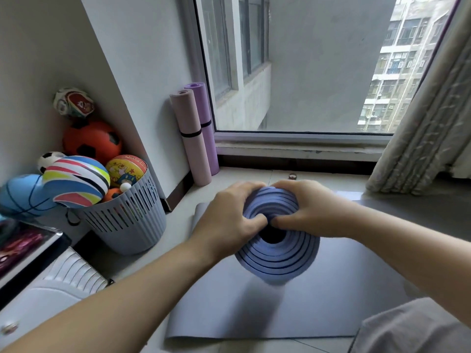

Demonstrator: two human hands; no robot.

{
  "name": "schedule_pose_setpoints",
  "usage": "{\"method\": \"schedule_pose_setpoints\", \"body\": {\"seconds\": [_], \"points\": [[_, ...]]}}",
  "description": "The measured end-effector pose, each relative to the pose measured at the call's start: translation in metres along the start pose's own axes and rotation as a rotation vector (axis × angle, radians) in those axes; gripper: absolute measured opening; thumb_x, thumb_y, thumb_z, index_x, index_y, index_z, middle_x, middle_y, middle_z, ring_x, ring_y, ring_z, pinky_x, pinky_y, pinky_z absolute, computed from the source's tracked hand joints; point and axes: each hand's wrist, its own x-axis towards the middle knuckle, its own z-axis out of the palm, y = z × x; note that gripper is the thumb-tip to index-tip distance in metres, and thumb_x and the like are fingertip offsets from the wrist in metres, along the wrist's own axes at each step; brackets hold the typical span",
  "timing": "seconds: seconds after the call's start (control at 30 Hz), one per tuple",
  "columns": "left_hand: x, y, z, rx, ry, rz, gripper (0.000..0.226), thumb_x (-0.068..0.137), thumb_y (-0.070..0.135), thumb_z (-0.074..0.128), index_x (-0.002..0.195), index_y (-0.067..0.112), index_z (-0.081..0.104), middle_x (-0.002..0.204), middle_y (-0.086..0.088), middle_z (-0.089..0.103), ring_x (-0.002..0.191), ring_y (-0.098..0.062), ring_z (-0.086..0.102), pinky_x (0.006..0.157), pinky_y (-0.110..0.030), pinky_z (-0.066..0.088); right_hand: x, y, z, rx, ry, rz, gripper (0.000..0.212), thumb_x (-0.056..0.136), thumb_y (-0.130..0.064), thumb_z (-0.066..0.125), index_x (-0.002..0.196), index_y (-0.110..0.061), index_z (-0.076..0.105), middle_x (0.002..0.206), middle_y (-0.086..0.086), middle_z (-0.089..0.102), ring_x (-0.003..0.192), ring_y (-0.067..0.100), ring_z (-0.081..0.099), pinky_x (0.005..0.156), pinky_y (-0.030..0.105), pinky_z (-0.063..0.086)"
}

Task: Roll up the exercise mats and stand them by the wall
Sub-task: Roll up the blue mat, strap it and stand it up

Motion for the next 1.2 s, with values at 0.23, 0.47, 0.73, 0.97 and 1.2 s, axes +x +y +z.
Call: {"method": "schedule_pose_setpoints", "body": {"seconds": [0.23,0.47,0.73,0.97,1.2], "points": [[-0.001,-0.032,0.026,0.076,0.075,0.085,0.049,0.074,0.012,0.067,0.120,0.019,0.053,0.108,0.007,0.058,0.090,-0.006,0.052,0.081,-0.028,0.048,0.000,0.027,0.055,-0.091,0.325,-0.065,0.051,0.076,-0.021,0.068,0.125,-0.021,0.053,0.117,-0.005,0.056,0.102,0.016,0.052,0.080,0.033,0.049],[-0.030,-0.074,0.065,0.140,-0.090,-0.022,0.045,0.081,0.013,0.063,0.123,0.021,0.050,0.118,0.006,0.058,0.095,-0.021,0.059,0.076,-0.029,0.044,-0.006,0.062,0.119,-0.158,0.246,0.063,0.046,0.075,-0.027,0.067,0.118,-0.018,0.054,0.115,-0.004,0.057,0.107,0.019,0.052,0.075,0.034,0.047],[-0.062,-0.104,0.069,0.226,-0.074,0.029,0.047,0.083,0.014,0.058,0.125,0.030,0.044,0.123,0.008,0.057,0.110,-0.014,0.051,0.082,-0.031,0.046,0.015,0.043,0.139,-0.351,0.029,0.059,0.041,0.074,-0.037,0.065,0.091,-0.019,0.032,0.090,-0.006,0.035,0.075,0.015,0.039,0.060,0.029,0.034],[-0.052,-0.124,0.054,0.281,0.126,0.200,0.042,0.080,0.022,0.049,0.121,0.027,0.045,0.123,0.007,0.060,0.110,-0.013,0.054,0.077,-0.031,0.055,0.042,0.039,0.147,-0.298,0.211,-0.090,0.038,0.070,-0.031,0.068,0.094,-0.013,0.044,0.090,-0.004,0.047,0.074,0.019,0.047,0.059,0.030,0.033],[-0.024,-0.184,0.041,0.307,0.260,0.242,0.038,0.083,0.021,0.046,0.121,0.023,0.043,0.127,0.005,0.041,0.094,-0.029,0.067,0.059,-0.039,0.058,0.113,0.046,0.175,-0.313,0.398,-0.270,0.045,0.050,-0.022,0.078,0.079,-0.010,0.047,0.075,0.001,0.048,0.059,0.016,0.034,0.045,0.024,0.024]]}}
